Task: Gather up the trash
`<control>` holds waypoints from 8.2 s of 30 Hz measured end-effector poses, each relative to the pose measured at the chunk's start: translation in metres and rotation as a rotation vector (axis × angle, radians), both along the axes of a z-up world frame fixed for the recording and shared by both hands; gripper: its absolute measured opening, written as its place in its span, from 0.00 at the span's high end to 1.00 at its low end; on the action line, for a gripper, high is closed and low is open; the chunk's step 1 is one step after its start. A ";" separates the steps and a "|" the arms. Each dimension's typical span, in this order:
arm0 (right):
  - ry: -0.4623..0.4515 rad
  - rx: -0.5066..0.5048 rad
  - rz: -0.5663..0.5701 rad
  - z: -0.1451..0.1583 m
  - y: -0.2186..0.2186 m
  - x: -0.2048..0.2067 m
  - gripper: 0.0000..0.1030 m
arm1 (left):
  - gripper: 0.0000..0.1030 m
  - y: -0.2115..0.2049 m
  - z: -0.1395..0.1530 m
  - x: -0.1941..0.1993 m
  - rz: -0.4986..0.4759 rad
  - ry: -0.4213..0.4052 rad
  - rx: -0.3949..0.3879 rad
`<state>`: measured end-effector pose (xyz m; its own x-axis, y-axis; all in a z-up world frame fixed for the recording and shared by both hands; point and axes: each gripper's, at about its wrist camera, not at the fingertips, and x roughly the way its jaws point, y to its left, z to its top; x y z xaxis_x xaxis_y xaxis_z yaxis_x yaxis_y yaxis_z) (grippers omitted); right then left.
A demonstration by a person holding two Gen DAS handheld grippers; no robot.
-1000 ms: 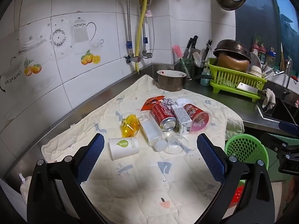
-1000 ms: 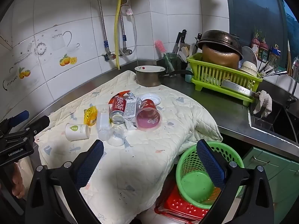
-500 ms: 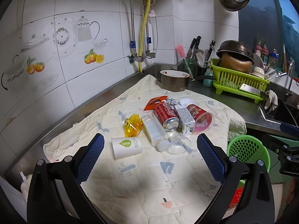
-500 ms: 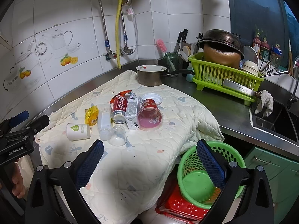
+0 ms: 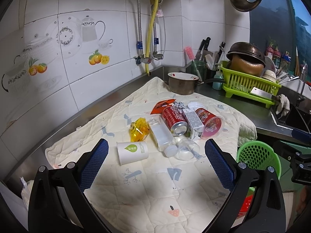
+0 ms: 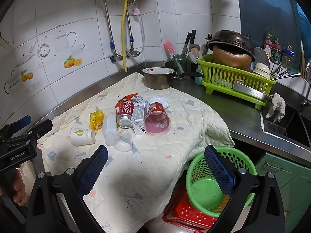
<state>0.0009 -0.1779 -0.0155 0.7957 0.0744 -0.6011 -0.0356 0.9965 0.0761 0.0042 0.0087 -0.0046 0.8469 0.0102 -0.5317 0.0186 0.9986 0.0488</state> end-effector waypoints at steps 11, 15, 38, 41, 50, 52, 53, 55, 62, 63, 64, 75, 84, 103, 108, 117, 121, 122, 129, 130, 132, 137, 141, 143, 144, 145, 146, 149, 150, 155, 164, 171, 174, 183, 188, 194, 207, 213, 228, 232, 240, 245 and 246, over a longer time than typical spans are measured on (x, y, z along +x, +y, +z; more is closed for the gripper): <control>0.003 -0.001 0.006 -0.001 0.002 0.000 0.07 | 0.05 0.002 0.000 0.001 0.004 0.004 -0.002; 0.003 0.001 0.008 -0.001 0.003 0.000 0.07 | 0.05 0.001 0.000 0.001 0.001 0.005 -0.004; 0.023 0.003 0.045 -0.007 0.014 0.009 0.07 | 0.05 0.007 -0.005 0.006 0.006 0.025 -0.008; 0.025 0.003 0.052 -0.009 0.015 0.012 0.07 | 0.05 0.009 -0.006 0.006 0.013 0.029 -0.008; 0.029 0.007 0.073 -0.014 0.019 0.022 0.07 | 0.05 0.016 -0.008 0.010 0.034 0.032 -0.004; 0.032 0.008 0.078 -0.016 0.020 0.024 0.07 | 0.05 0.017 -0.009 0.011 0.030 0.041 -0.009; 0.033 0.009 0.081 -0.017 0.020 0.025 0.07 | 0.05 0.019 -0.010 0.012 0.027 0.046 -0.012; 0.036 0.009 0.089 -0.019 0.022 0.028 0.07 | 0.05 0.020 -0.012 0.013 0.033 0.051 -0.009; 0.052 0.002 0.120 -0.032 0.030 0.040 0.07 | 0.05 0.033 -0.020 0.018 0.064 0.068 -0.003; 0.057 0.001 0.129 -0.035 0.031 0.042 0.07 | 0.05 0.034 -0.021 0.019 0.067 0.070 -0.002; 0.060 0.001 0.135 -0.037 0.032 0.045 0.07 | 0.05 0.036 -0.023 0.019 0.074 0.073 0.000; 0.095 -0.020 0.214 -0.071 0.054 0.083 0.09 | 0.11 0.069 -0.050 0.032 0.130 0.136 -0.033; 0.155 -0.045 0.247 -0.103 0.068 0.125 0.29 | 0.28 0.093 -0.079 0.063 0.127 0.194 -0.067; 0.216 -0.068 0.253 -0.141 0.082 0.171 0.74 | 0.49 0.115 -0.138 0.128 0.056 0.301 -0.212; 0.233 -0.058 0.255 -0.145 0.081 0.172 0.93 | 0.64 0.117 -0.147 0.137 0.024 0.314 -0.252; 0.216 -0.052 0.241 -0.141 0.074 0.166 0.98 | 0.87 0.114 -0.150 0.135 -0.026 0.315 -0.342; 0.207 -0.041 0.237 -0.136 0.069 0.158 0.98 | 0.95 0.105 -0.144 0.126 -0.027 0.300 -0.332; 0.206 -0.035 0.233 -0.135 0.067 0.155 0.98 | 0.98 0.102 -0.141 0.122 -0.029 0.294 -0.328; 0.169 -0.004 0.187 -0.116 0.039 0.122 0.98 | 0.99 0.084 -0.113 0.097 -0.058 0.252 -0.309; 0.162 -0.004 0.177 -0.113 0.034 0.117 0.98 | 0.99 0.082 -0.109 0.094 -0.066 0.246 -0.311; 0.147 -0.009 0.136 -0.107 0.016 0.101 0.98 | 0.99 0.070 -0.096 0.087 -0.103 0.227 -0.303; 0.152 -0.040 -0.017 -0.105 -0.036 0.070 0.98 | 0.99 0.030 -0.071 0.081 -0.225 0.189 -0.298; 0.199 -0.069 -0.132 -0.121 -0.078 0.053 0.98 | 0.99 -0.016 -0.060 0.082 -0.355 0.190 -0.288; 0.234 -0.075 -0.184 -0.135 -0.098 0.044 0.98 | 0.99 -0.043 -0.059 0.082 -0.421 0.200 -0.277; 0.250 -0.082 -0.205 -0.141 -0.105 0.041 0.98 | 0.99 -0.058 -0.058 0.082 -0.456 0.206 -0.269; 0.259 -0.081 -0.220 -0.146 -0.110 0.038 0.98 | 0.99 -0.072 -0.058 0.081 -0.491 0.211 -0.260; 0.273 -0.075 -0.236 -0.152 -0.116 0.036 0.97 | 0.99 -0.081 -0.058 0.080 -0.517 0.213 -0.254; 0.310 -0.065 -0.278 -0.169 -0.133 0.033 0.97 | 0.99 -0.118 -0.064 0.080 -0.598 0.240 -0.238; 0.327 -0.056 -0.290 -0.175 -0.139 0.032 0.97 | 0.99 -0.128 -0.067 0.080 -0.620 0.255 -0.232; 0.357 -0.030 -0.329 -0.191 -0.154 0.025 0.92 | 0.99 -0.178 -0.089 0.081 -0.709 0.329 -0.193; 0.299 -0.020 -0.375 -0.173 -0.167 -0.001 0.62 | 0.99 -0.238 -0.130 0.085 -0.807 0.447 -0.176; 0.236 -0.009 -0.432 -0.148 -0.182 -0.025 0.46 | 0.98 -0.269 -0.169 0.095 -0.813 0.557 -0.156; 0.213 -0.002 -0.445 -0.138 -0.186 -0.034 0.43 | 0.98 -0.275 -0.184 0.096 -0.811 0.591 -0.144; 0.177 0.000 -0.458 -0.125 -0.188 -0.038 0.35 | 0.80 -0.280 -0.199 0.096 -0.799 0.635 -0.137; 0.166 -0.009 -0.443 -0.121 -0.182 -0.033 0.31 | 0.73 -0.273 -0.191 0.099 -0.779 0.612 -0.148; 0.143 -0.014 -0.419 -0.112 -0.175 -0.026 0.28 | 0.73 -0.246 -0.168 0.103 -0.723 0.557 -0.184; 0.112 -0.008 -0.250 -0.101 -0.128 0.020 0.28 | 0.73 -0.135 -0.123 0.118 -0.478 0.410 -0.199; 0.100 -0.018 -0.158 -0.097 -0.099 0.045 0.28 | 0.73 -0.070 -0.107 0.123 -0.338 0.349 -0.209; 0.103 -0.029 0.000 -0.097 -0.044 0.104 0.28 | 0.51 0.087 -0.112 0.189 0.071 0.313 -0.234; 0.109 -0.035 0.020 -0.100 -0.036 0.118 0.28 | 0.48 0.098 -0.123 0.208 0.070 0.335 -0.261; 0.119 -0.035 0.051 -0.107 -0.026 0.143 0.28 | 0.41 0.103 -0.144 0.235 0.030 0.375 -0.295; 0.125 -0.050 0.067 -0.113 -0.023 0.156 0.28 | 0.41 0.104 -0.152 0.250 0.005 0.389 -0.304; 0.126 -0.055 0.069 -0.114 -0.022 0.159 0.28 | 0.41 0.105 -0.154 0.253 0.001 0.391 -0.312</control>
